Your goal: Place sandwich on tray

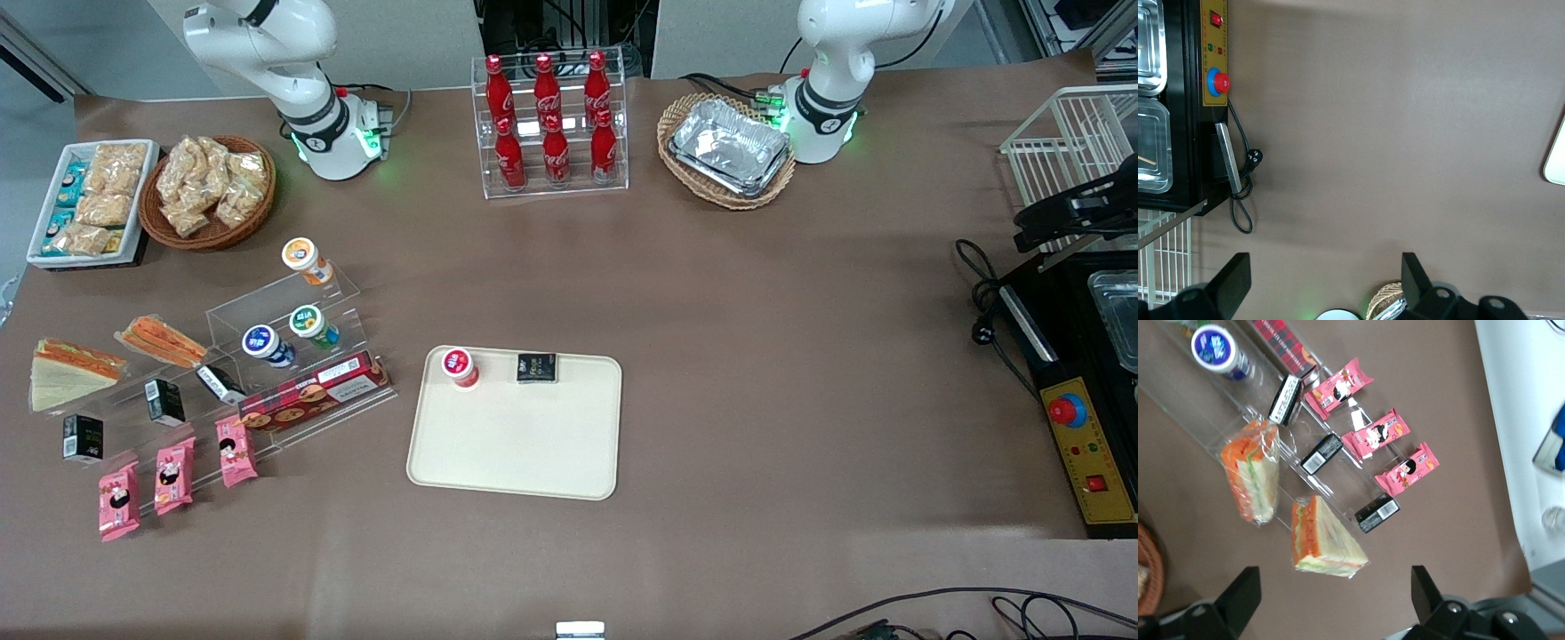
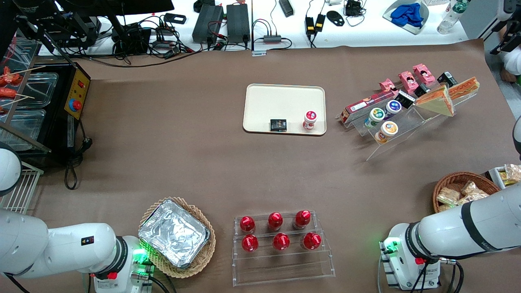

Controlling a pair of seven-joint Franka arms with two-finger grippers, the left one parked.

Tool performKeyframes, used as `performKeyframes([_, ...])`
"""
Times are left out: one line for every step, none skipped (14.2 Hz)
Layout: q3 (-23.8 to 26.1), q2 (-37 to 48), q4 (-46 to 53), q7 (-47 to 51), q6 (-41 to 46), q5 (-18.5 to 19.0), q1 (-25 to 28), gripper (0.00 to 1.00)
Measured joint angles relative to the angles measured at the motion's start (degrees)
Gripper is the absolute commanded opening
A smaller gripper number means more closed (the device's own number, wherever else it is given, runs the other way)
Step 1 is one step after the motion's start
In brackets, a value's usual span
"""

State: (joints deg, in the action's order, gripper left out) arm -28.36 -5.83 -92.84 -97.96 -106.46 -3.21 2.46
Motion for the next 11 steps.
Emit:
performKeyframes([-0.1, -0.9, 0.0, -3.4, -0.7, -0.7, -0.2, 1.00])
performKeyframes([-0.1, -1.8, 0.0, -6.9, -1.0, -1.9, -0.6, 1.00])
performKeyframes([-0.2, -2.7, -0.1, -10.8, -1.1, -3.4, -1.2, 1.00])
performKeyframes([-0.2, -3.6, -0.1, -14.5, -1.3, -4.8, -1.8, 1.00])
performKeyframes([-0.3, -4.2, -0.1, -17.8, -1.8, -5.5, -2.2, 1.00])
performKeyframes([-0.4, -4.8, -0.1, -20.8, -2.1, -5.8, -2.5, 1.00])
performKeyframes([-0.4, -5.1, -0.1, -23.3, -2.4, -5.9, -2.7, 1.00])
performKeyframes([-0.4, -5.4, -0.1, -25.3, -2.7, -6.2, -2.9, 1.00])
performKeyframes([-0.4, -5.7, -0.1, -26.8, -2.9, -6.3, -3.1, 1.00])
performKeyframes([-0.4, -5.9, -0.1, -28.2, -2.9, -6.5, -3.5, 1.00])
performKeyframes([-0.4, -6.1, -0.1, -29.6, -2.9, -6.8, -4.0, 1.00])
